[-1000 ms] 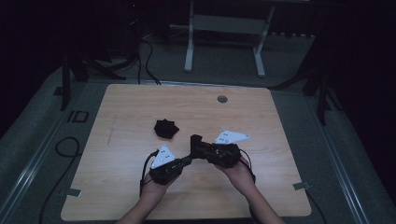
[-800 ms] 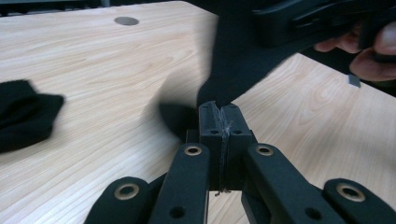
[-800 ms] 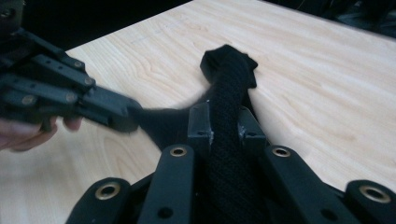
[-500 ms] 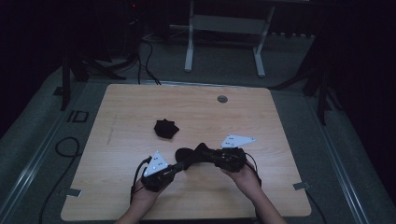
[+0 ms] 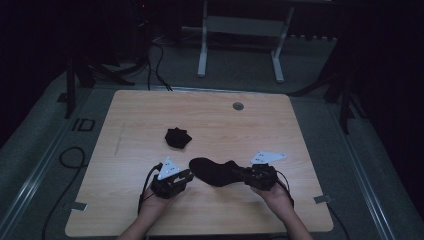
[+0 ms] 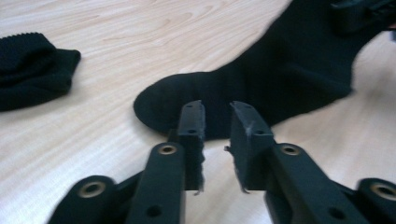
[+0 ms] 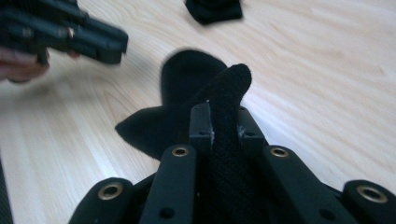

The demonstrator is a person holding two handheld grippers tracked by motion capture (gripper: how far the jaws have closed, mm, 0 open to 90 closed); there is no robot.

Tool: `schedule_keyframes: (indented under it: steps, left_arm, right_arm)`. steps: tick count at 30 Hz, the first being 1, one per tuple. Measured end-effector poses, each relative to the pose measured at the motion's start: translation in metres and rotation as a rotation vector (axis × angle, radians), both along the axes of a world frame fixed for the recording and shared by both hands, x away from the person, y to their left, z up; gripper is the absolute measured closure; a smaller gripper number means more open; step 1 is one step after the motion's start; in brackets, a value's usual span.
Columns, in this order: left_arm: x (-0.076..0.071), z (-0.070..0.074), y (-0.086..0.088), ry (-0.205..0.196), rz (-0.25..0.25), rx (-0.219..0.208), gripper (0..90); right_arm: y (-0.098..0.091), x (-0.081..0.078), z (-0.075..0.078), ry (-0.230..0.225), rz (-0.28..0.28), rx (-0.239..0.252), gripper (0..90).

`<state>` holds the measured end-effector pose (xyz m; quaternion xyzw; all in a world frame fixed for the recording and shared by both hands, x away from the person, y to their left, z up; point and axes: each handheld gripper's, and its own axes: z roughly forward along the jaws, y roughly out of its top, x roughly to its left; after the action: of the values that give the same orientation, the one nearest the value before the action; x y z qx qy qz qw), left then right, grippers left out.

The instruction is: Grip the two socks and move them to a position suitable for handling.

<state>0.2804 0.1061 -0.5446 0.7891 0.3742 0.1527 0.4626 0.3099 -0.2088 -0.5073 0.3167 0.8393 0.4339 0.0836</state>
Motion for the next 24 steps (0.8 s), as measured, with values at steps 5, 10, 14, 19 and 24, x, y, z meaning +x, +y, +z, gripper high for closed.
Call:
schedule_keyframes:
  steps: [5, 10, 14, 19, 24]
  left_arm:
    - [0.021, -0.003, -0.018, -0.011, -0.046, 0.069, 87.9]
    - [0.046, -0.014, -0.034, 0.032, -0.053, 0.152, 89.8]
    - [0.053, -0.024, -0.038, 0.064, -0.048, 0.201, 89.9]
    - [0.046, -0.024, -0.030, 0.078, -0.053, 0.193, 89.9]
    - [0.035, -0.023, -0.026, 0.080, -0.066, 0.204, 89.9]
  right_arm:
    - [-0.013, 0.002, -0.009, 0.031, -0.028, -0.022, 81.1]
    - [-0.020, 0.003, -0.017, 0.051, -0.042, -0.031, 81.0]
    - [-0.028, 0.005, -0.022, 0.073, -0.059, -0.031, 80.5]
    - [-0.043, 0.008, -0.025, 0.085, -0.098, -0.028, 76.5]
    - [-0.052, 0.011, -0.028, 0.096, -0.128, -0.025, 70.1]
